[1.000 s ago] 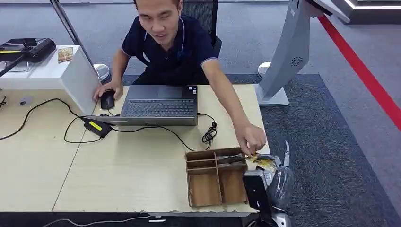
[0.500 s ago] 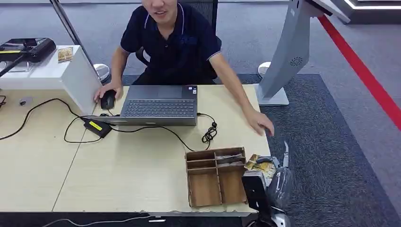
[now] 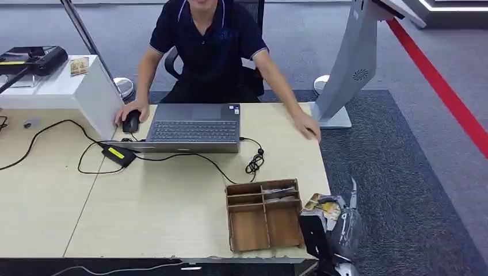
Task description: Pass the card to the sensor for recognition and then transmit it.
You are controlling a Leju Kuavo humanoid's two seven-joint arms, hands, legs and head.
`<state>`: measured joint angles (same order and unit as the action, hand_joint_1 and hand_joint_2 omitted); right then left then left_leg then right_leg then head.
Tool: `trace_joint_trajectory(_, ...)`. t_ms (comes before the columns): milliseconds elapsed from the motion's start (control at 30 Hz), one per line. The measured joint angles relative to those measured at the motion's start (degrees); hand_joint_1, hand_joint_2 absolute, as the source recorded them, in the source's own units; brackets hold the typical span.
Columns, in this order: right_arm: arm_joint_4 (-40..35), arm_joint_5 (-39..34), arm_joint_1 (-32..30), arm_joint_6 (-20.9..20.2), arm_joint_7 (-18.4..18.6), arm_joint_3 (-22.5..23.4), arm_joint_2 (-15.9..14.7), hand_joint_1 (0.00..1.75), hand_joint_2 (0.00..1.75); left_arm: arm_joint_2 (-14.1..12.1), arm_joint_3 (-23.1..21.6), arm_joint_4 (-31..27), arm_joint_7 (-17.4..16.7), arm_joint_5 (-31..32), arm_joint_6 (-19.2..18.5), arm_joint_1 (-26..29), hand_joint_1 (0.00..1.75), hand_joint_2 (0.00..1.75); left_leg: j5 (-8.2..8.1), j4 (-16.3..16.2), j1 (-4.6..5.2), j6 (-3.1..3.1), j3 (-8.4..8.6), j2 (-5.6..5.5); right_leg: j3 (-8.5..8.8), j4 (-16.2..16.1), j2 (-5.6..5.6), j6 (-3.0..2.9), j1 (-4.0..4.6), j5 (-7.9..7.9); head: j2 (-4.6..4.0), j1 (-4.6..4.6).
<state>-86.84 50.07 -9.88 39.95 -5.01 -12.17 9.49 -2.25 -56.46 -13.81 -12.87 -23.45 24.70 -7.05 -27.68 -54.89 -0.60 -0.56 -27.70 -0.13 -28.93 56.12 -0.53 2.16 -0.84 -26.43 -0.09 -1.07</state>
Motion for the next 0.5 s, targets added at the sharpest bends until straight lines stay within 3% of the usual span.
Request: trace_joint_trajectory(500,6.68,-0.04,0.27,0.00,-2.62,6.48,0.31,1.75,1.75,0.02,0.00,0.00,0.02,-0.02,-0.09,0.00,0.00,0.00,0.00,0.00,0.00,0.00,-0.04,0.00,-0.01,0.00,0.00,0.00,0.00,0.00,0.00,-0.04)
